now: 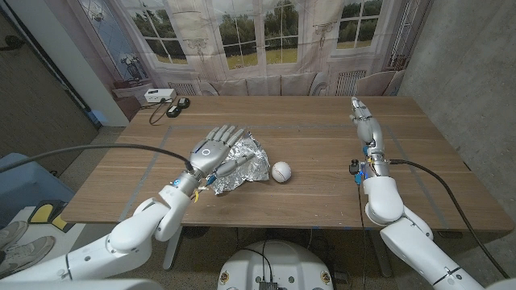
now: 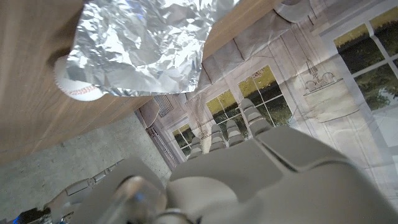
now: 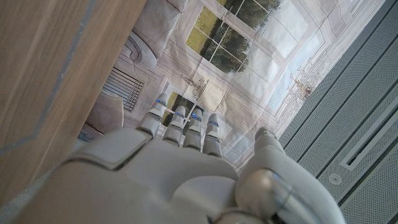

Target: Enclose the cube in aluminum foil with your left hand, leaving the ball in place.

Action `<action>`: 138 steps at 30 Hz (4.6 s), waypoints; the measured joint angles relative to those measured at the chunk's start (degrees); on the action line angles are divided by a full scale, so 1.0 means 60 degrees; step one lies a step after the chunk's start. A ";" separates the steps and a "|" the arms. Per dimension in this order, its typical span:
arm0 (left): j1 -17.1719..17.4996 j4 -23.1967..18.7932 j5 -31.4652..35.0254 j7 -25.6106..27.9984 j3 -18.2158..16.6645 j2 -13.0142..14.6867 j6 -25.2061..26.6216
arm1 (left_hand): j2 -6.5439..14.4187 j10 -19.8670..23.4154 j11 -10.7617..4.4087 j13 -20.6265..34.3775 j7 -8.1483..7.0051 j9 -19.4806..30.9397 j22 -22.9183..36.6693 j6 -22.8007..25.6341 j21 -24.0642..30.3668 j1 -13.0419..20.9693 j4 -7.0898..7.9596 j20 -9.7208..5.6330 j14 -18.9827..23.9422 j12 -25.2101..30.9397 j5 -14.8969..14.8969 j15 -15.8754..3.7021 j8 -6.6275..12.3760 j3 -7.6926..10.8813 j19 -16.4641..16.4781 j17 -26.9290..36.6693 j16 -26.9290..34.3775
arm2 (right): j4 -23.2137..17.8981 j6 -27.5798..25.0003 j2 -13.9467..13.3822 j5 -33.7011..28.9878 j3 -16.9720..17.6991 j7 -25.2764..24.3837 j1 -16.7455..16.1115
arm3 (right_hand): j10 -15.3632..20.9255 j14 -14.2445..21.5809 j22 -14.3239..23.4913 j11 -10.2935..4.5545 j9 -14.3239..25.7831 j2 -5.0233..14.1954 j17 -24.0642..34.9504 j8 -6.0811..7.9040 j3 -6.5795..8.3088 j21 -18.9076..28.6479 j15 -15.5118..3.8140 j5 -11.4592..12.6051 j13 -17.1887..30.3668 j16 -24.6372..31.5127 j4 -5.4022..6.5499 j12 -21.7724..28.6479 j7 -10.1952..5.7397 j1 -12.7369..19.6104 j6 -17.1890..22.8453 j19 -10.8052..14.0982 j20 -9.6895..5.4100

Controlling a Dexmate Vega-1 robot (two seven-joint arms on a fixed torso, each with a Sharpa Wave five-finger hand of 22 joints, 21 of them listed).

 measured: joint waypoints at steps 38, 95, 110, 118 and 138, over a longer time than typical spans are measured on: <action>0.2395 -0.1779 -0.3698 -0.1533 -0.3260 -0.1221 0.0580 | 0.0132 0.0554 -0.0136 -0.0061 -0.0325 0.0029 0.0029 0.1047 -0.0355 0.1671 -0.1106 0.0289 0.0180 -0.0310 -0.0303 0.0106 -0.0356 0.0917 -0.0433 -0.0017 -0.0269 | -0.0342 0.0533 0.0102 -0.0695 0.0386 -0.0068 -0.0666 | 0.0250 0.0290 0.0000 0.0039 0.0000 -0.0111 -0.0043 0.0001 0.0000 0.0003 0.0021 0.0073 -0.0049 0.0099 -0.0002 0.0043 0.0030 -0.0032 0.0205 0.0119 0.0088; -0.1332 -0.0277 0.0607 -0.4374 0.1339 -0.1735 0.3541 | 0.0163 -0.0740 -0.0405 -0.0085 -0.0497 0.0001 0.0002 -0.0726 -0.0279 0.1183 -0.0522 0.0084 -0.1027 -0.0653 -0.0046 0.0025 -0.0522 0.1155 -0.0683 -0.0019 -0.0304 | 0.0383 0.0889 0.0268 -0.0434 0.0244 0.0116 -0.0282 | 0.0558 0.0446 0.0000 0.0141 0.0000 -0.0137 -0.0041 0.0001 0.0000 0.0010 0.0073 0.0073 -0.0023 0.0099 -0.0003 0.0118 0.0030 -0.0058 0.0204 0.0209 0.0135; -0.1693 0.0107 0.2174 -0.5420 0.2012 -0.2034 0.4346 | -0.0364 -0.0599 -0.0545 -0.0084 -0.0496 0.0002 0.0003 -0.0724 -0.0279 0.1711 -0.0941 0.0051 -0.0766 -0.0540 0.0287 -0.0165 -0.0454 0.1083 -0.0289 -0.0043 -0.0185 | 0.0465 0.0778 0.0290 -0.0415 0.0132 0.0107 -0.0102 | 0.0591 0.0445 0.0000 0.0107 0.0000 -0.0108 -0.0041 0.0001 0.0000 0.0011 0.0073 0.0073 -0.0024 0.0099 -0.0003 0.0118 0.0031 -0.0085 0.0204 0.0238 0.0106; -0.1942 0.0514 0.3474 -0.6667 0.2286 -0.2347 0.4674 | -0.0617 -0.0599 -0.0545 -0.0083 -0.0496 0.0028 0.0004 -0.0724 -0.0279 0.1965 -0.1134 0.0013 -0.0766 -0.0540 0.0417 -0.0165 -0.0455 0.0969 -0.0327 -0.0042 -0.0185 | 0.0487 0.0670 0.0294 -0.0393 0.0076 0.0071 -0.0017 | 0.0591 0.0445 0.0000 0.0107 0.0000 -0.0096 -0.0041 0.0001 0.0001 0.0011 0.0073 0.0073 -0.0025 0.0099 -0.0003 0.0118 0.0030 -0.0097 0.0204 0.0237 0.0106; -0.0763 0.0112 0.1739 -0.4311 0.0522 -0.2445 0.3212 | -0.0805 0.0447 -0.0356 -0.0082 -0.0231 0.0028 0.0005 0.0241 0.0066 0.2192 -0.1256 -0.0473 0.0597 -0.0246 0.0528 -0.0298 -0.0171 0.0619 0.0947 -0.0035 -0.0074 | 0.0508 0.0511 0.0298 -0.0353 -0.0015 -0.0051 0.0112 | 0.0660 0.0495 0.0000 0.0107 0.0000 -0.0060 -0.0041 0.0001 0.0001 0.0011 0.0124 0.0073 -0.0026 0.0098 -0.0003 0.0118 -0.0022 -0.0133 0.0257 0.0237 0.0106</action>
